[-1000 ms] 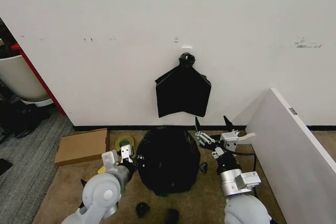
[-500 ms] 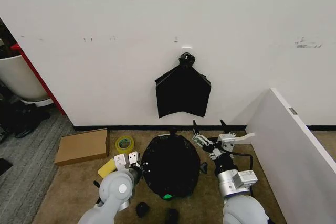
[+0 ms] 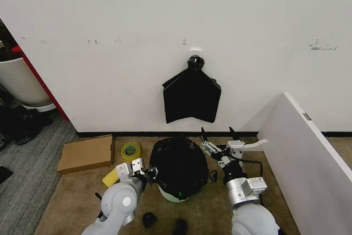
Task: Place the garbage bag over the trash bin.
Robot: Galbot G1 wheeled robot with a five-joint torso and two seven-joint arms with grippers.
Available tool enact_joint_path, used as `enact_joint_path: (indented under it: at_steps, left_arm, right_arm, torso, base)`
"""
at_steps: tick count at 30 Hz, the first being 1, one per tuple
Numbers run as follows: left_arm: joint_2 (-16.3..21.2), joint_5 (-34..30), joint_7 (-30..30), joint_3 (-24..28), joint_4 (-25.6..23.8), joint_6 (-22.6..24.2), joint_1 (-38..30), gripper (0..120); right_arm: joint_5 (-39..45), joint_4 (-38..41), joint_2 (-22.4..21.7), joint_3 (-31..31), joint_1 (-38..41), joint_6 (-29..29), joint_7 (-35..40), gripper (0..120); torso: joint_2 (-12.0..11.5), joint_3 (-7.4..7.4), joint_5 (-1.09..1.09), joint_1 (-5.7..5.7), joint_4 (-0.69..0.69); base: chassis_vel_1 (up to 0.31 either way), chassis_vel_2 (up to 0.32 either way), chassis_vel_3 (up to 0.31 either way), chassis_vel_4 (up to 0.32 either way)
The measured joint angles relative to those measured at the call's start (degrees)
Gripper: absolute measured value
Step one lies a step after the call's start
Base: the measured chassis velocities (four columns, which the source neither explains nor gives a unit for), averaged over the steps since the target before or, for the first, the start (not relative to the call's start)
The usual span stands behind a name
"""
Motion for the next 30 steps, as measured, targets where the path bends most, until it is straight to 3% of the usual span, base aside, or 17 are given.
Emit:
enact_joint_path:
  at_steps: [4, 6, 7, 8, 10, 11, 14, 16, 17, 20, 30]
  left_arm:
    - [0.79, 0.26, -0.61, -0.19, -4.71, 0.41, 1.12, 70]
    - [1.48, 3.98, -0.49, -0.18, -7.42, -0.40, 1.75, 79]
    - [2.01, 8.27, 0.66, -0.10, -8.25, -3.40, 2.33, 83]
    - [2.01, 8.27, 0.66, -0.10, -8.25, -3.40, 2.33, 83]
    - [2.84, 18.67, 4.45, -0.32, -8.43, -12.96, 3.63, 90]
    - [3.27, 27.12, 7.99, -1.09, -7.40, -21.44, 4.60, 95]
    - [2.77, 43.44, 14.83, -2.17, -2.79, -40.95, 6.50, 100]
    - [1.90, 48.88, 16.44, -2.52, -0.59, -50.83, 6.97, 100]
    - [1.90, 48.88, 16.44, -2.52, -0.59, -50.83, 6.97, 100]
    - [0.51, 50.83, 18.38, -2.64, -0.91, -57.18, 9.34, 100]
    - [-0.71, 45.88, 27.00, -2.38, -6.19, -58.61, 15.15, 100]
  right_arm:
    - [0.02, -0.31, 0.20, 0.19, -0.13, -0.05, 0.14, 100]
    - [0.25, -0.76, 0.30, 0.41, -0.11, 0.11, 0.14, 100]
    - [0.36, -1.16, 0.36, 0.72, -0.06, 0.83, -0.11, 100]
    - [0.36, -1.16, 0.36, 0.72, -0.06, 0.83, -0.11, 100]
    - [0.13, -2.26, 0.51, 1.54, -0.10, 2.82, -1.61, 100]
    - [-1.04, -3.42, 0.77, 2.64, -0.29, 4.59, -3.20, 100]
    - [-8.47, -7.81, 2.61, 7.92, -1.40, 10.53, -9.85, 100]
    - [-13.40, -10.44, 4.37, 11.69, -2.34, 14.74, -12.40, 100]
    - [-13.40, -10.44, 4.37, 11.69, -2.34, 14.74, -12.40, 100]
    - [-16.12, -10.50, 7.25, 16.60, -5.53, 15.72, -13.81, 100]
    - [-20.29, -7.29, 13.01, 23.24, -11.77, 12.67, -9.71, 100]
  torso:
    - [0.00, 0.00, 0.00, 0.00, 0.00]
    - [0.00, 0.00, 0.00, 0.00, -0.01]
    - [0.00, 0.00, 0.01, 0.00, 0.00]
    - [0.00, 0.00, 0.01, 0.00, 0.00]
    - [0.00, 0.00, 0.00, 0.00, 0.01]
    - [0.00, 0.00, 0.01, 0.00, 0.00]
    - [0.00, 0.00, -0.02, 0.00, 0.02]
    - [0.00, 0.00, 0.00, 0.00, 0.00]
    - [0.00, 0.00, 0.00, 0.00, 0.00]
    - [0.00, 0.00, -0.01, 0.00, -0.01]
    - [0.00, -0.01, 0.00, 0.00, -0.01]
  base:
    - [0.000, 0.000, 0.000, 0.000]
    - [0.000, 0.000, 0.000, 0.000]
    - [0.000, 0.000, 0.000, 0.000]
    - [0.000, 0.000, 0.000, 0.000]
    - [0.000, 0.000, 0.000, 0.000]
    - [0.000, 0.000, 0.000, 0.000]
    - [0.000, 0.000, 0.000, 0.000]
    - [0.000, 0.000, 0.000, 0.000]
    - [0.000, 0.000, 0.000, 0.000]
    - [0.000, 0.000, 0.000, 0.000]
    - [0.000, 0.000, 0.000, 0.000]
